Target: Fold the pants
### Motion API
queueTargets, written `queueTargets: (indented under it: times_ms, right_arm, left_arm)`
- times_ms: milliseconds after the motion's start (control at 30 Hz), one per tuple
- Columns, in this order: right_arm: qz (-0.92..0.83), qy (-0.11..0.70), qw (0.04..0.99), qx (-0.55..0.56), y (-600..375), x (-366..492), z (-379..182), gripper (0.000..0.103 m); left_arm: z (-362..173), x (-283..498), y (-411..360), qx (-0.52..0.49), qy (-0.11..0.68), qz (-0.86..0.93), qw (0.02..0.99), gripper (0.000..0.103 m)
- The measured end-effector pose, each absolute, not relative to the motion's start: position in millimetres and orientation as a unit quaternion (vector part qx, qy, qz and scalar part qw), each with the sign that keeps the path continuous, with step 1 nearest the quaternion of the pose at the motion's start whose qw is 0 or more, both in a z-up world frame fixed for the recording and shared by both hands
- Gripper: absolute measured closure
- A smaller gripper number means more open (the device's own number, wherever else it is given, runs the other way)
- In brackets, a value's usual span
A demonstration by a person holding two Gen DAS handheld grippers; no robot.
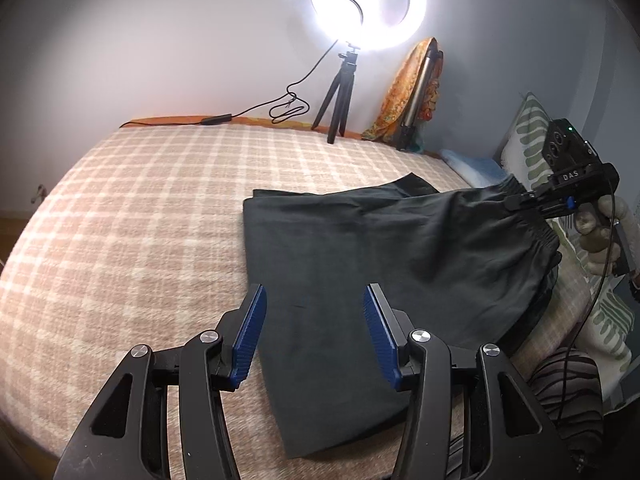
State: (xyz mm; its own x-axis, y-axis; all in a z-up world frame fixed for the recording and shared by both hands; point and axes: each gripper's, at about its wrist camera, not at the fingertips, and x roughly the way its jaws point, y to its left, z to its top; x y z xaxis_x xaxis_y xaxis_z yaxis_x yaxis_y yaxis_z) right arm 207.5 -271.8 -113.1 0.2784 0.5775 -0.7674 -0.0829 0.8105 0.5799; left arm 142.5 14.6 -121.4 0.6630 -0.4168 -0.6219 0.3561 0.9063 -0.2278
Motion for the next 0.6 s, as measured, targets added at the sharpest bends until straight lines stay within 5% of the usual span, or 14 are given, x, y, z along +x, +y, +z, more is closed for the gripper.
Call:
queueTargets:
  times_ms: [600]
  right_arm:
    - [0.136, 0.559, 0.791, 0.210, -379.1, 186.4, -98.9, 0.088]
  left_arm:
    - [-129.1, 155.6, -33.8, -0.019, 0.369, -0.246, 0.896, 0.054]
